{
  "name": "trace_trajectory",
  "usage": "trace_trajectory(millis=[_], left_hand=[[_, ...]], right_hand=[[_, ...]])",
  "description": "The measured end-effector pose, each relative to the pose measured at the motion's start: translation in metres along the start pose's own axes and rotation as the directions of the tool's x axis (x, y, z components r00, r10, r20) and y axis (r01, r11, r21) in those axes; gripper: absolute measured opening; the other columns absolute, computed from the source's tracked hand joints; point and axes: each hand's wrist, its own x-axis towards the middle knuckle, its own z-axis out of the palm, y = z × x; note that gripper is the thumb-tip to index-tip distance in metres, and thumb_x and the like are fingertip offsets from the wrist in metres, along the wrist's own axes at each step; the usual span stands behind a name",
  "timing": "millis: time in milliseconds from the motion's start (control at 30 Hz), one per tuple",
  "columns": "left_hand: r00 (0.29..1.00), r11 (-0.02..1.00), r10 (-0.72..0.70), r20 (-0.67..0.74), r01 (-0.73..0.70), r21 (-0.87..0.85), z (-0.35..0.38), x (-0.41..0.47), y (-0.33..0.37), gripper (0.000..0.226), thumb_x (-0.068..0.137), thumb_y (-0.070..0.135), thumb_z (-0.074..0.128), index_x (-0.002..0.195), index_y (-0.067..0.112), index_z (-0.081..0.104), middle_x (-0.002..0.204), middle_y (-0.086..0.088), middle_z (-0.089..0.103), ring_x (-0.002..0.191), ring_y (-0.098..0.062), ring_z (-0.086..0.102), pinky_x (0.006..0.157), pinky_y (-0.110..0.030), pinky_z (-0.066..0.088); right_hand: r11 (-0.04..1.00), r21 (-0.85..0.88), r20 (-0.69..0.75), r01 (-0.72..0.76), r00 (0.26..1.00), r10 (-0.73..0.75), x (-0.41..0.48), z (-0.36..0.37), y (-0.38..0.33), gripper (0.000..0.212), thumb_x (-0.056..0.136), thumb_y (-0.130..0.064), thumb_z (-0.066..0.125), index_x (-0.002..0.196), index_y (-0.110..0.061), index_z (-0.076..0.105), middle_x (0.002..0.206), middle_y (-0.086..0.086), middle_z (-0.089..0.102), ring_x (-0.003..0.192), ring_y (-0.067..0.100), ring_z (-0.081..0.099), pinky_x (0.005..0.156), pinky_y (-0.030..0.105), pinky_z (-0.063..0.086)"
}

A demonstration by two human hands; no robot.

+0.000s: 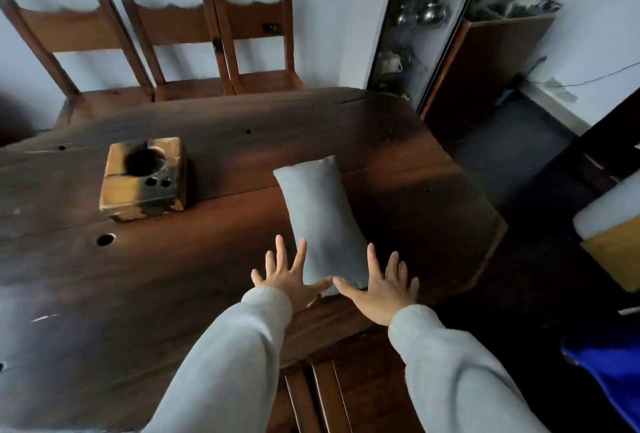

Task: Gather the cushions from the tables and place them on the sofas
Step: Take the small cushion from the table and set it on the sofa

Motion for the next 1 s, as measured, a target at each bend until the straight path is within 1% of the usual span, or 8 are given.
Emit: trace_trajectory(millis=[200, 333, 467, 600, 667, 800, 933, 1000], left_hand=[[0.984, 0.839, -0.035, 0.174, 0.124, -0.53, 0.021, 0.039, 0.017, 0.119, 0.093, 0.068, 0.063, 0.16, 0.037, -0.029, 0.169, -0.021, 0.031, 0.134, -0.036, 0.057, 0.112, -0.043, 0.041], [0.969, 0.545, -0.129, 0.209, 0.246, -0.801, 0.009, 0.045, 0.013, 0.136, 0.078, 0.07, 0.079, 0.167, 0.024, -0.012, 0.166, -0.017, 0.038, 0.149, -0.039, 0.043, 0.123, -0.051, 0.034], [0.966, 0.503, -0.223, 0.132, 0.231, -0.833, -0.016, 0.041, 0.006, 0.104, 0.074, 0.063, 0.087, 0.15, 0.008, 0.042, 0.147, -0.013, 0.058, 0.133, -0.035, 0.057, 0.112, -0.043, 0.046], [0.972, 0.548, -0.235, -0.027, 0.109, -0.829, -0.053, 0.018, -0.002, 0.071, 0.077, 0.042, 0.091, 0.132, 0.008, 0.061, 0.132, -0.012, 0.069, 0.121, -0.033, 0.065, 0.108, -0.044, 0.051], [0.968, 0.607, -0.231, -0.102, 0.062, -0.792, -0.07, 0.006, -0.001, 0.063, 0.079, 0.037, 0.09, 0.129, 0.011, 0.063, 0.129, -0.009, 0.07, 0.12, -0.032, 0.065, 0.101, -0.037, 0.051], [0.942, 0.688, -0.193, -0.273, -0.069, -0.722, -0.123, -0.045, 0.003, 0.052, 0.078, 0.032, 0.09, 0.121, 0.018, 0.065, 0.119, -0.003, 0.069, 0.121, -0.031, 0.064, 0.097, -0.034, 0.047], [0.901, 0.732, -0.129, -0.415, -0.196, -0.653, -0.167, -0.148, 0.003, 0.069, 0.075, 0.022, 0.093, 0.138, 0.018, 0.063, 0.128, -0.005, 0.07, 0.125, -0.029, 0.062, 0.112, -0.042, 0.047], [0.89, 0.803, -0.063, -0.451, -0.223, -0.553, -0.179, -0.196, -0.003, 0.071, 0.075, 0.021, 0.093, 0.139, 0.022, 0.063, 0.125, -0.001, 0.07, 0.124, -0.025, 0.063, 0.108, -0.033, 0.047]], right_hand=[[0.972, 0.224, 0.055, -0.071, 0.997, 0.06, 0.035, 0.011, -0.007, 0.111, 0.088, -0.089, 0.038, 0.166, -0.033, -0.018, 0.176, 0.016, 0.012, 0.16, 0.04, 0.017, 0.126, 0.06, 0.021], [0.927, 0.374, -0.061, -0.012, 0.997, 0.037, 0.033, 0.004, -0.015, 0.109, 0.09, -0.079, 0.053, 0.17, -0.02, 0.008, 0.165, 0.014, 0.033, 0.148, 0.034, 0.041, 0.114, 0.045, 0.042], [0.953, 0.255, -0.181, 0.166, 0.976, -0.121, 0.018, -0.016, -0.028, 0.077, 0.088, -0.069, 0.062, 0.141, -0.013, 0.057, 0.133, 0.008, 0.056, 0.125, 0.03, 0.059, 0.1, 0.037, 0.049], [0.944, 0.209, -0.175, 0.255, 0.96, -0.221, -0.006, -0.047, -0.043, 0.059, 0.09, -0.064, 0.064, 0.112, -0.009, 0.069, 0.113, 0.006, 0.062, 0.107, 0.027, 0.063, 0.09, 0.037, 0.052], [0.943, 0.165, -0.16, 0.288, 0.952, -0.262, -0.016, -0.056, -0.046, 0.058, 0.092, -0.066, 0.062, 0.1, -0.01, 0.067, 0.108, 0.007, 0.064, 0.102, 0.027, 0.063, 0.088, 0.04, 0.053], [0.919, 0.16, -0.15, 0.36, 0.929, -0.338, -0.05, -0.091, -0.055, 0.083, 0.093, -0.075, 0.055, 0.145, -0.009, 0.056, 0.141, 0.013, 0.061, 0.133, 0.032, 0.056, 0.108, 0.043, 0.047], [0.816, 0.381, -0.197, 0.435, 0.901, -0.388, -0.109, -0.134, -0.048, 0.105, 0.089, -0.082, 0.053, 0.168, -0.022, 0.02, 0.168, 0.013, 0.036, 0.154, 0.032, 0.036, 0.122, 0.043, 0.031], [0.715, 0.544, -0.269, 0.438, 0.899, -0.346, -0.121, -0.155, -0.048, 0.107, 0.093, -0.077, 0.053, 0.17, -0.019, 0.005, 0.176, 0.015, 0.018, 0.161, 0.032, 0.02, 0.127, 0.043, 0.019]])
